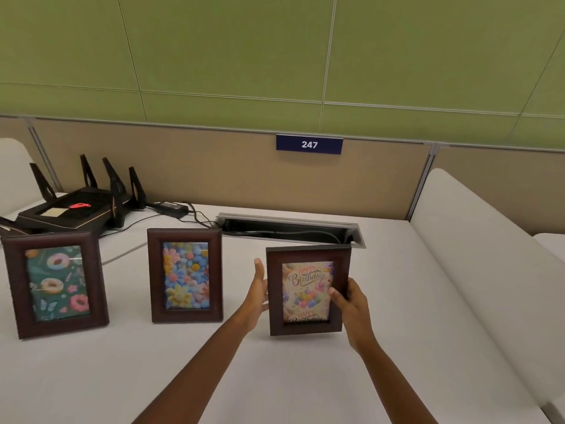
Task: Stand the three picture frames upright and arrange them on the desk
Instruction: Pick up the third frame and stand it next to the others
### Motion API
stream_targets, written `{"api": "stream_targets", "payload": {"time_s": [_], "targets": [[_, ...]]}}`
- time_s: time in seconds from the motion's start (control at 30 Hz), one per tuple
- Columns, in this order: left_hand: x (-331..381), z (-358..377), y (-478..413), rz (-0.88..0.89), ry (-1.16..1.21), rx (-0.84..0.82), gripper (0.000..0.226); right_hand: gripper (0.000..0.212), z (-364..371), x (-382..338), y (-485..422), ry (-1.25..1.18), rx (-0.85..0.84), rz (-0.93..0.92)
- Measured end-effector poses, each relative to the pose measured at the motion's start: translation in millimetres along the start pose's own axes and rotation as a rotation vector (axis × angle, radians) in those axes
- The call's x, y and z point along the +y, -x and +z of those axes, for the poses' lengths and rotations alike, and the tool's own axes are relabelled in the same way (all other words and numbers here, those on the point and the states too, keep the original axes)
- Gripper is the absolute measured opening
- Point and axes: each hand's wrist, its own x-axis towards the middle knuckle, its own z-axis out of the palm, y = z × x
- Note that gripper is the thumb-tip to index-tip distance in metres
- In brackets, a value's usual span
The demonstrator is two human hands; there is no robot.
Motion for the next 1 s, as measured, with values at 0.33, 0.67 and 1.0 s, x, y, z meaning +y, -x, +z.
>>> {"api": "stream_targets", "payload": {"time_s": [0.33,0.67,1.0], "targets": [[5,-5,-30,0.027,0.113,0.034,0.064,0.015,21,18,-33,-0.041,0.015,0.065],[-4,-5,-48,0.062,0.109,0.081,0.059,0.015,24,17,-49,0.014,-0.019,0.105],[-15,-1,-37,0.067,0.048,0.102,0.064,0.025,21,20,-45,0.137,-0.028,0.091]]}}
